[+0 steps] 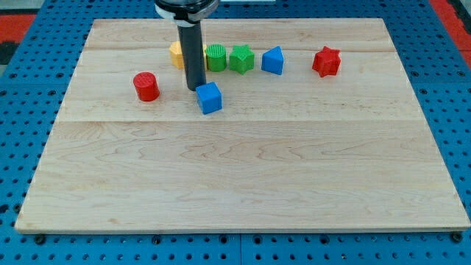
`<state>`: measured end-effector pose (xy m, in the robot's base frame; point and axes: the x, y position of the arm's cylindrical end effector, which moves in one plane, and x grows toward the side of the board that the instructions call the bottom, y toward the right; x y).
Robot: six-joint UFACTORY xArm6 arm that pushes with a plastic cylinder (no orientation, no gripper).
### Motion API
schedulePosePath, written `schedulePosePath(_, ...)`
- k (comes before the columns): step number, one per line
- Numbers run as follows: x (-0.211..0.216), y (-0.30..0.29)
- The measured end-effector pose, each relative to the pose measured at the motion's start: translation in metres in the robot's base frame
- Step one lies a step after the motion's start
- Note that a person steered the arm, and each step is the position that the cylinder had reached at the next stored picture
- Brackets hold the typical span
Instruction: Push the red star into the triangle
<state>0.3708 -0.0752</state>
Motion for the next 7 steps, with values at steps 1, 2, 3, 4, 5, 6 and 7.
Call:
schedulePosePath(1, -0.006, 0.013)
schedulePosePath(2, -0.001, 0.099)
schedulePosePath(3, 0.012, 0.172)
schedulePosePath(4, 0.010, 0.281)
schedulePosePath(5, -0.039, 0.331)
schedulePosePath(6, -0.070, 0.295)
schedulePosePath(7, -0.070, 0.216)
